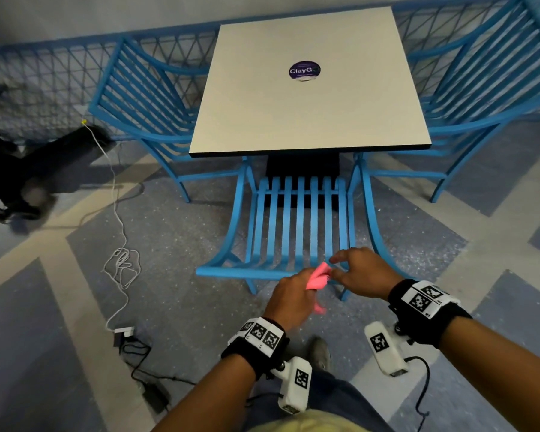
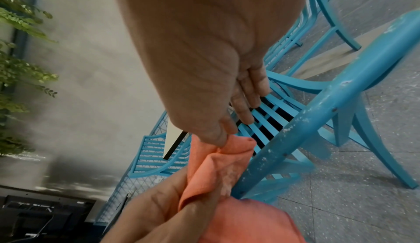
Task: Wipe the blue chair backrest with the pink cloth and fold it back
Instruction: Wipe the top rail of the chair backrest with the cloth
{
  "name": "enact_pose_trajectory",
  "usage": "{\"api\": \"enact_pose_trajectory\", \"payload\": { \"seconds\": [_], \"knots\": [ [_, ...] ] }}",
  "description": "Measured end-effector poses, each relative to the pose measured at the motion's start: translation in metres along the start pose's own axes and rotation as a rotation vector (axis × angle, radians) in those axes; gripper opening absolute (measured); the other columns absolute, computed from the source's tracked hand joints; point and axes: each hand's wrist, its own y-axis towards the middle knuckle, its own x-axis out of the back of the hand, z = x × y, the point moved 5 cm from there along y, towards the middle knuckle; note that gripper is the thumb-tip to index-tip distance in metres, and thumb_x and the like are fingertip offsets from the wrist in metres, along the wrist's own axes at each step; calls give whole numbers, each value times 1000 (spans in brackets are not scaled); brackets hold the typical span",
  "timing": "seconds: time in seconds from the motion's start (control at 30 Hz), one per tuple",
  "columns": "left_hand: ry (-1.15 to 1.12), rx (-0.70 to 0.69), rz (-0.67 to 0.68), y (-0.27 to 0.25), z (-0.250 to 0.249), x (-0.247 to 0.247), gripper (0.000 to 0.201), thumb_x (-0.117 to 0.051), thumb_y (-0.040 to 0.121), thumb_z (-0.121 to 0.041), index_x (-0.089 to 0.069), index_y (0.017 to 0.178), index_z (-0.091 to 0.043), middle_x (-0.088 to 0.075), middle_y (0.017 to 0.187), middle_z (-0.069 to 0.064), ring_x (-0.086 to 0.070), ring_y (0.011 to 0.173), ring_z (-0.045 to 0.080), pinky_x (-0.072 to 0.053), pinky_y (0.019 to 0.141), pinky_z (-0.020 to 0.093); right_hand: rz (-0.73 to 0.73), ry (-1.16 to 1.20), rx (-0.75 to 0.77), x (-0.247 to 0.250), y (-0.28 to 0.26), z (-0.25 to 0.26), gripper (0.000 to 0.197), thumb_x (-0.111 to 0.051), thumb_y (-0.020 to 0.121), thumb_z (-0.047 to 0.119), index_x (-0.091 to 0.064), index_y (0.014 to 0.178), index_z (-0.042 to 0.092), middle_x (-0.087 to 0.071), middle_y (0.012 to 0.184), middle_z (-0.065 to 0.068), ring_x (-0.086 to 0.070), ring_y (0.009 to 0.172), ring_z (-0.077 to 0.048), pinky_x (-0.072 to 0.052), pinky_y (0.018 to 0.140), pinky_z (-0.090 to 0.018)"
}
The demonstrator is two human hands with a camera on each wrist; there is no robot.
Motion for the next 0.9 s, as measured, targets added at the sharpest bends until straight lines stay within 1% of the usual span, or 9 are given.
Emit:
{"api": "enact_pose_trajectory", "payload": {
  "seconds": [0.07,0.13,0.27,0.33,0.47,0.57,0.63,0.77,0.9],
  "knots": [
    [81,-18,14,-4,-3,4,43,-54,103,-24,-51,141,-46,-74,108,1,-75,69,10,-65,67,35,-17,41,-13,4,0,-5,46,-61,90,49,-65,128,24,-63,136,0,-59,124,-20,-46,103,-35],
    [162,-29,-44,-7,-6,12,39,-54,103,-25,-54,136,-45,-73,105,-2,-72,77,11,-64,72,40,-45,72,-17,10,0,-11,43,-60,91,47,-66,127,24,-64,136,1,-58,125,-19,-45,104,-35],
    [213,-32,-191,-17,-11,45,38,-55,103,-18,-59,121,-52,-69,94,-8,-69,56,3,-57,50,18,-89,31,3,19,-5,-24,43,-57,92,49,-68,125,24,-67,132,2,-61,122,-18,-46,102,-35],
    [285,7,-249,-15,-3,56,47,-56,101,-8,-61,126,-48,-70,100,-8,-70,56,5,-57,51,18,-88,6,6,20,-8,-29,43,-58,92,48,-68,125,22,-66,133,1,-62,120,-18,-46,102,-34],
    [317,79,-228,0,15,39,53,-59,96,-1,-61,130,-41,-69,109,-6,-72,85,14,-62,66,22,-83,4,-12,21,-14,-38,42,-59,91,49,-67,125,24,-67,131,1,-67,108,-20,-47,100,-35],
    [235,32,-225,11,12,6,60,-66,92,1,-59,137,-36,-66,128,-10,-60,121,16,-55,102,36,-82,4,-26,20,-18,-46,43,-59,91,49,-66,125,25,-68,130,1,-65,113,-21,-48,102,-37],
    [245,-6,-258,18,6,-11,58,-66,91,2,-61,138,-32,-68,130,-12,-55,123,8,-44,113,35,-89,0,-38,22,-21,-52,42,-59,91,47,-66,125,24,-67,131,2,-63,116,-21,-48,102,-37],
    [242,24,-259,28,-7,-35,53,-58,96,0,-60,140,-31,-67,130,-16,-47,112,-4,-41,114,31,-122,-35,-74,24,-29,-66,41,-58,91,48,-67,124,25,-68,129,0,-60,119,-23,-47,102,-37],
    [180,67,-230,28,-16,-51,56,-54,99,0,-54,144,-33,-60,126,-17,-56,123,9,-43,112,29,-126,-60,-93,21,-34,-76,43,-55,89,52,-67,123,28,-68,128,0,-58,118,-25,-47,100,-37]
  ]
}}
